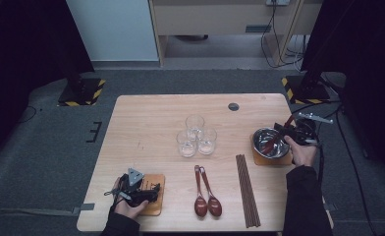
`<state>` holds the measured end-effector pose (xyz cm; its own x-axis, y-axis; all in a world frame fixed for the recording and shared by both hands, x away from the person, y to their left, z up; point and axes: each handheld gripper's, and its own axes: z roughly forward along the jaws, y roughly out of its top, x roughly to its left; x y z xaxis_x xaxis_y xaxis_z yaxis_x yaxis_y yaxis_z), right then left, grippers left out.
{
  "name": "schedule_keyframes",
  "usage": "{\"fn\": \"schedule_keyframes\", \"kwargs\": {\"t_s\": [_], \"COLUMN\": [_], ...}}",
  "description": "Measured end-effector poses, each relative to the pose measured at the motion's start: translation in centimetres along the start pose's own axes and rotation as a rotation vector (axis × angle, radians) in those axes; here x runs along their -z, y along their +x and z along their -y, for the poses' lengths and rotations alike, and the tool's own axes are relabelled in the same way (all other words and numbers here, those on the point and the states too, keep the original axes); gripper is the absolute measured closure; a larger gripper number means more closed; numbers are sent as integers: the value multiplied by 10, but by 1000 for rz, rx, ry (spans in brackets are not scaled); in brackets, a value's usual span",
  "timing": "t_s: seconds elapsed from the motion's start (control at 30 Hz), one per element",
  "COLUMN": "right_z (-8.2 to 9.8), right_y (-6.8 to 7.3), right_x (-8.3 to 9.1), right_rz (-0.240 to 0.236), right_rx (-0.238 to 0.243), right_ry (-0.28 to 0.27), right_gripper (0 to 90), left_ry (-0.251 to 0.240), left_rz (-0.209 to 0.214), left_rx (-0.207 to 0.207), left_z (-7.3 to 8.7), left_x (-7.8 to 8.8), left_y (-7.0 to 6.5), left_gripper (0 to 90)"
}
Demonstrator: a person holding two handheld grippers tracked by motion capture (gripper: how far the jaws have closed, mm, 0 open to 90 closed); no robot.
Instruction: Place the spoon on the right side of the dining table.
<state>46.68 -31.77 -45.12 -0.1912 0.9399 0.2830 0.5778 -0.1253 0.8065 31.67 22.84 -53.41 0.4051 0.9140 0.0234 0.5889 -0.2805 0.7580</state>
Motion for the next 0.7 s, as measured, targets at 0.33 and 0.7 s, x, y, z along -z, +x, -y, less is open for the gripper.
{"fn": "schedule_keyframes", "kwargs": {"t_s": [0.33,0.7], "right_z": [8,19], "right_y": [-7,-16], "right_x": [5,7], "right_rz": [-1,9], "right_rx": [8,8], "right_ry": [20,64], "right_gripper": [392,320], "left_ry": [0,-1], "left_rz": [0,1], "left_rx": [0,1], "left_z": [0,0], "left_x": [0,0], "left_y": [0,0], "left_gripper": [9,9]}}
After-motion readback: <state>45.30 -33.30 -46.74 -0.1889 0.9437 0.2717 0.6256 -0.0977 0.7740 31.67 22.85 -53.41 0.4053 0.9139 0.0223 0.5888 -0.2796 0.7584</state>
